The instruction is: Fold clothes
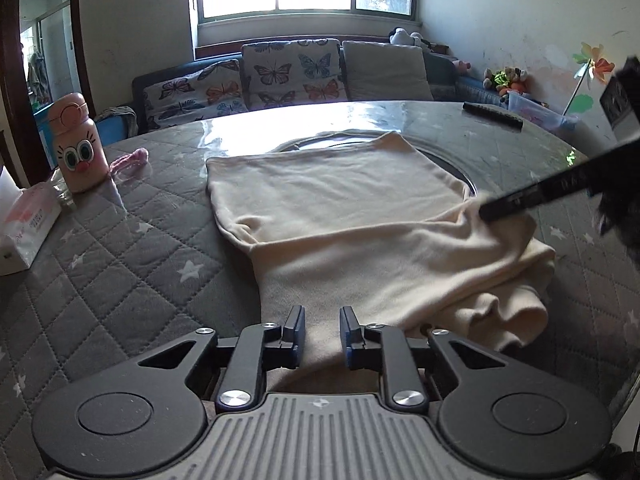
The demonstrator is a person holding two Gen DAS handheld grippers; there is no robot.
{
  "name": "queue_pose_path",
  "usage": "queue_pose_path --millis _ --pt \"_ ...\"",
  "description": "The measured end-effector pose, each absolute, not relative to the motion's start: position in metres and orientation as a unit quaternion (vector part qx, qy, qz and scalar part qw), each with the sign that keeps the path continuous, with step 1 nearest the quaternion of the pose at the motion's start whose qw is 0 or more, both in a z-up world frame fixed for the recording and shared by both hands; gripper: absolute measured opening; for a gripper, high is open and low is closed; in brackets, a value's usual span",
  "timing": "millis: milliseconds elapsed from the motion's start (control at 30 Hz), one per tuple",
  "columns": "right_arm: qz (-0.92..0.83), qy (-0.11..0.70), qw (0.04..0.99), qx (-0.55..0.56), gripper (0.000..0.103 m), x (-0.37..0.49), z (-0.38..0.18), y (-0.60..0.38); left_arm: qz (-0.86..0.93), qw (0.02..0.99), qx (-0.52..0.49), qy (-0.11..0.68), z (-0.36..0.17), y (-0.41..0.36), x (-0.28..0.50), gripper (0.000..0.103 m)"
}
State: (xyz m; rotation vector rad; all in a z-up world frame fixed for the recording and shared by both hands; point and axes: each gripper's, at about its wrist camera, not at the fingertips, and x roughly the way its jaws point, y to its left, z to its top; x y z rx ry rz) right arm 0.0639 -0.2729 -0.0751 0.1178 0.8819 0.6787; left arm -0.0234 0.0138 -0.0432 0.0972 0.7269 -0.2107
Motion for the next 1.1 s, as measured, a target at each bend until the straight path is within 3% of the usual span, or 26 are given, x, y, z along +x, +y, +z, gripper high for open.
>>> queue_pose_path --millis 167,367,633,900,1100 --pt "0.307 0.384 0.870 0.046 0.004 0.062 -0.063 -0.273 -0.104 0.926 0.046 0.360 -0.048 0.016 -0.023 0.018" --pt "0.284 0.408 0.867 0.037 0.008 0.067 -0.085 -0.279 -0.110 0.925 0.049 0.360 -0.041 0.017 -0.021 0.018" --pt "0.300 0.349 0.887 -0.027 0.012 0.060 -0.060 -0.262 -0.110 0.937 0.059 0.328 -0.018 0.012 0.012 0.019" --pt "0.332 0.374 0.864 -0.066 0.011 0.072 -0.086 -0.227 -0.096 0.926 0.069 0.359 -0.048 0.008 0.046 0.020" --pt "0.344 0.377 0.856 -0.084 0.013 0.055 -0.074 -0.241 -0.111 0.930 0.084 0.341 -0.038 0.004 0.030 0.020"
